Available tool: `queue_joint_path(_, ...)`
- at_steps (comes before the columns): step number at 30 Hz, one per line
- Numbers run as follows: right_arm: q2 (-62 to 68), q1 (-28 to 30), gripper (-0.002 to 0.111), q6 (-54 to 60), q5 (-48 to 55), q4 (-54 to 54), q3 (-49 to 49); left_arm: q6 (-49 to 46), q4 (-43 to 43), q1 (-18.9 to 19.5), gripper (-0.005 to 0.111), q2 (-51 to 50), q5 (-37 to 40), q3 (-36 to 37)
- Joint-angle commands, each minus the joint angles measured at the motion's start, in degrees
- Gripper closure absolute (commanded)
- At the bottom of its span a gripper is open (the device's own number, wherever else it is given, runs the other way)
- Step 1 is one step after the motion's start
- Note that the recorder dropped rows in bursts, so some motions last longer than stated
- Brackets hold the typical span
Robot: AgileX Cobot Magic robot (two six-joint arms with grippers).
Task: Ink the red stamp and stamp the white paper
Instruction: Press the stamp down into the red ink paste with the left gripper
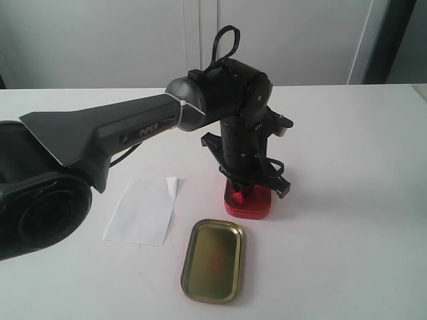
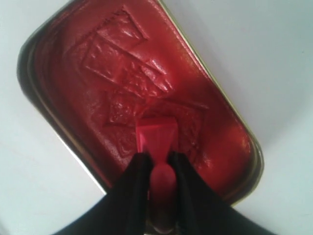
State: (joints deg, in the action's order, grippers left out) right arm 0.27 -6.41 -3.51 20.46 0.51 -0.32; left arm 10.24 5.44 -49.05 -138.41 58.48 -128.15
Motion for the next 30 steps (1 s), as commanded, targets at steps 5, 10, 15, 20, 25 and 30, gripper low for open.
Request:
queue_joint_path(5,-0.27,0.22,0.108,-0.14,-0.76,-0.06,0.32,0.15,-1.89,-0.27,0.107,-1.98,2.57,-0.07)
queue_joint_path(10,-0.27,0.22,0.108,-0.14,-0.76,-0.06,0.32,0.11,-1.55,-0.27,0.107,-1.98,3.84,-2.61)
queue_joint_path(15,-0.27,0.22,0.108,-0.14,-0.76,-0.06,0.32,0.11,-1.55,-0.27,0.107,-1.98,5.63,-5.75)
queue_joint_path(20,-0.27,0.22,0.108,-0.14,-0.76,-0.06,0.32,0.0,-1.55,-0.27,0.107,-1.98,7.44,-8.17)
queue_joint_path(25,-0.27,0.22,0.108,-1.31,-0.76,-0.06,0.32,0.0,-1.55,-0.27,0.107,-1.98,7.81,-10.25)
queue_joint_path(30,-0.27,0.22,0.108,-1.67,-0.76,-0.06,0.32,-0.16,-0.83,-0.27,0.107,-1.98,9.39,-11.1)
